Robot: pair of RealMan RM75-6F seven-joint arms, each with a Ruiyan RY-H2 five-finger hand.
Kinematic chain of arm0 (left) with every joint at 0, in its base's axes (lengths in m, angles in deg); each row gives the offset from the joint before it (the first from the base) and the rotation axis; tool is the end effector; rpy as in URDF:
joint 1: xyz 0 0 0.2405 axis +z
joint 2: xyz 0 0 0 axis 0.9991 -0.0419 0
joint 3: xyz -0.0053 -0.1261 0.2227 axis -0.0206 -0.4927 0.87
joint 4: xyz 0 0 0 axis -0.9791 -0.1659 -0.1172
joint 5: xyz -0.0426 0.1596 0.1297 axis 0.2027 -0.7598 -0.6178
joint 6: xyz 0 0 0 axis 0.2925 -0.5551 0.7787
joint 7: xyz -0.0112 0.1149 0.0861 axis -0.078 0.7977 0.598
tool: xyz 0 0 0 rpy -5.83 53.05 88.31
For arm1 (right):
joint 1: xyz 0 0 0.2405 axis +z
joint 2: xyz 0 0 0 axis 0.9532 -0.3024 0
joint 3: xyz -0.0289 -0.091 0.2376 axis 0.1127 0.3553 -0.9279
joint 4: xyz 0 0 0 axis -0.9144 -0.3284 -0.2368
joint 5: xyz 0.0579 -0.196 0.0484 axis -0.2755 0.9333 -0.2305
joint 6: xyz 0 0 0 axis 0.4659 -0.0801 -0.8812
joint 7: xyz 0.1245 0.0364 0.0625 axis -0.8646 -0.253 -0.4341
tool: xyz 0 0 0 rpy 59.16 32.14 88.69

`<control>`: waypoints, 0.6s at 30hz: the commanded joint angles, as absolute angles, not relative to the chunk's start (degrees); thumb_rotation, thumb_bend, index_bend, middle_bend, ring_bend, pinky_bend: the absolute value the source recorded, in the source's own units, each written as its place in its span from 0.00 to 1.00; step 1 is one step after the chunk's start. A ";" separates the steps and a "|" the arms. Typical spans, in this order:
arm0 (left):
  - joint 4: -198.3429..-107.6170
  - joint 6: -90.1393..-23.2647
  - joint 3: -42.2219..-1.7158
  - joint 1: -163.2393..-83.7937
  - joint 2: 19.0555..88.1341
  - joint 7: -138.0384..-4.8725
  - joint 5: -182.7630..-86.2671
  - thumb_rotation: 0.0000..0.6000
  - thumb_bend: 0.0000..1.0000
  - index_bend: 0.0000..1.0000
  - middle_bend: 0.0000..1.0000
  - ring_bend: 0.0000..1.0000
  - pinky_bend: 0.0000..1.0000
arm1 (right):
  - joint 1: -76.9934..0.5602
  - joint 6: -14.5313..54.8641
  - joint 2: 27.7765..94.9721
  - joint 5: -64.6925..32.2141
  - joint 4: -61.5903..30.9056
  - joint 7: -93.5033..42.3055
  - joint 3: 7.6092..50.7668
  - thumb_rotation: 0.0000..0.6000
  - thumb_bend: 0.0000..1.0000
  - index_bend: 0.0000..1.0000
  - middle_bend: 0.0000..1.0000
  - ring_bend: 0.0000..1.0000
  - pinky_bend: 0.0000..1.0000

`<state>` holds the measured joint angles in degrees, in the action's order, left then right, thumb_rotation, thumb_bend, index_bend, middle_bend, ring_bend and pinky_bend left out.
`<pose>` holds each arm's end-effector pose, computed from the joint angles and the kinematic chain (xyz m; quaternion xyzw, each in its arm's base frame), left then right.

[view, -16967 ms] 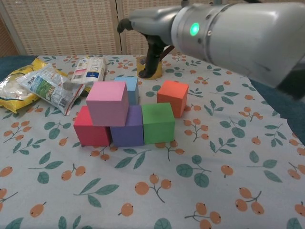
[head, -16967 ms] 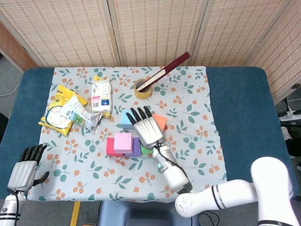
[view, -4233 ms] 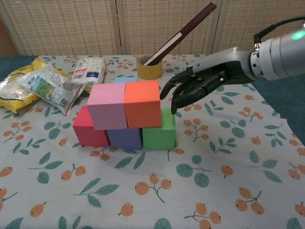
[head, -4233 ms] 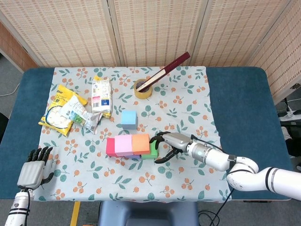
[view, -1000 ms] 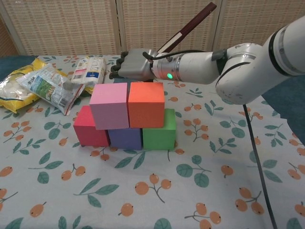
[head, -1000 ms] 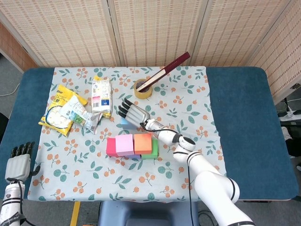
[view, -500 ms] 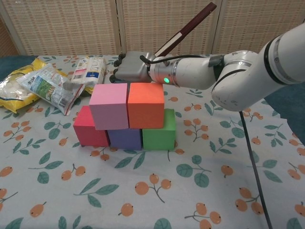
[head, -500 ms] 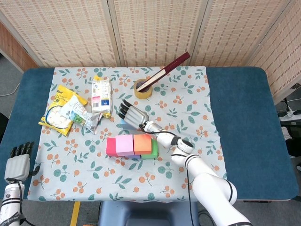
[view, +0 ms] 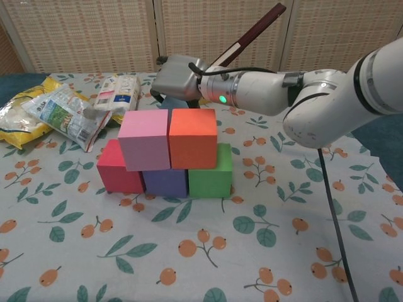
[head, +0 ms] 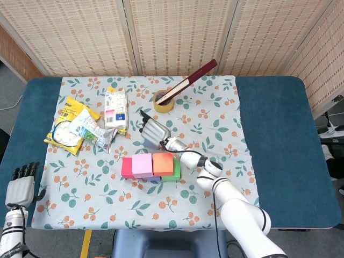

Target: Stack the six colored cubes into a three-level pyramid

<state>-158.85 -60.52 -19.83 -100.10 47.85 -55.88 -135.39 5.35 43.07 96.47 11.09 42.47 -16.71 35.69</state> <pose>-0.3711 0.2291 0.0949 -0.5803 -0.4489 -0.2105 0.6461 0.0018 -0.4648 -0.1006 0.8612 0.0755 0.2748 0.4208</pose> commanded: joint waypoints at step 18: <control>-161.20 -63.31 -18.86 -99.50 47.55 -54.92 -138.21 1.00 0.32 0.00 0.05 0.00 0.06 | 0.89 29.57 71.09 7.80 7.09 -6.75 29.26 1.00 0.07 0.68 0.50 0.28 0.04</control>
<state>-161.03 -63.09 -18.90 -99.60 47.58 -55.02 -138.06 2.66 32.60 79.75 8.55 19.53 -11.08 31.11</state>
